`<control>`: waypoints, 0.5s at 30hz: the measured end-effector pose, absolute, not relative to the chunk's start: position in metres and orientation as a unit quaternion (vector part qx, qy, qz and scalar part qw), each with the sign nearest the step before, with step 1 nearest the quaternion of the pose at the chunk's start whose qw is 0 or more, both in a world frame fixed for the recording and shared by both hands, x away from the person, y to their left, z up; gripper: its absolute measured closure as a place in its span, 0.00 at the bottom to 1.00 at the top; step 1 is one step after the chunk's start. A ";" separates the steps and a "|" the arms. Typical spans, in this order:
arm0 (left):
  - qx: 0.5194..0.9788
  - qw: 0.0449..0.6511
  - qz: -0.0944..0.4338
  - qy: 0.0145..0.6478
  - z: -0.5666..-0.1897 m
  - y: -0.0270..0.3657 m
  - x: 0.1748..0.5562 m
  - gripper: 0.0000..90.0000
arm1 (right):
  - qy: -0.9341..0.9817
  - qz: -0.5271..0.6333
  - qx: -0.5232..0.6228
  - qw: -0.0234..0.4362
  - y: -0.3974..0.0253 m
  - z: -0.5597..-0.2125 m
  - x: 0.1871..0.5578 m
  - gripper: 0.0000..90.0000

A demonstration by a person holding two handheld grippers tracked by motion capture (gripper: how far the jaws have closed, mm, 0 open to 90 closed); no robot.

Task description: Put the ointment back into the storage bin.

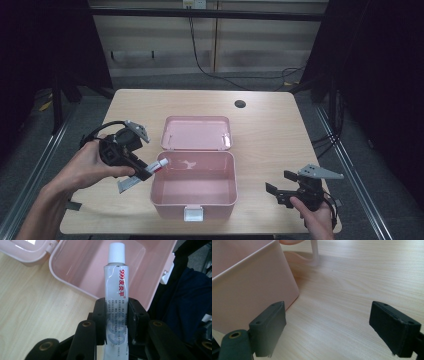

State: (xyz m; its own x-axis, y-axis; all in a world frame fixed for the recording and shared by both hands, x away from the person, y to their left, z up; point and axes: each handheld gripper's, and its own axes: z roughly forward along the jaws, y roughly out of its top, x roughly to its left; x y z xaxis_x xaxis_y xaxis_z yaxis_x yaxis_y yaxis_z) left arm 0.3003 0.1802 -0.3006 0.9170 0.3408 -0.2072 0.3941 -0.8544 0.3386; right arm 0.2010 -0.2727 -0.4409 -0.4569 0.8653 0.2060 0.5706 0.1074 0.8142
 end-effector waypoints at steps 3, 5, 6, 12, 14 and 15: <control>0.962 0.194 -0.068 0.177 -0.300 0.175 0.301 0.78 | 0.726 0.449 0.495 0.164 -0.273 -0.441 0.201 0.15; 0.960 0.204 -0.072 0.178 -0.302 0.171 0.300 0.78 | 0.726 0.449 0.494 0.164 -0.273 -0.441 0.201 0.15; 0.961 0.201 -0.072 0.175 -0.302 0.169 0.300 0.78 | 0.726 0.449 0.493 0.164 -0.273 -0.441 0.201 0.15; 0.964 0.202 -0.084 0.153 -0.302 0.151 0.296 0.79 | 0.726 0.450 0.493 0.165 -0.273 -0.441 0.201 0.15; 0.968 0.194 -0.082 0.139 -0.301 0.149 0.297 0.79 | 0.726 0.450 0.492 0.165 -0.273 -0.441 0.201 0.15; 0.966 0.199 -0.082 0.145 -0.302 0.146 0.296 0.78 | 0.727 0.450 0.492 0.165 -0.273 -0.441 0.201 0.15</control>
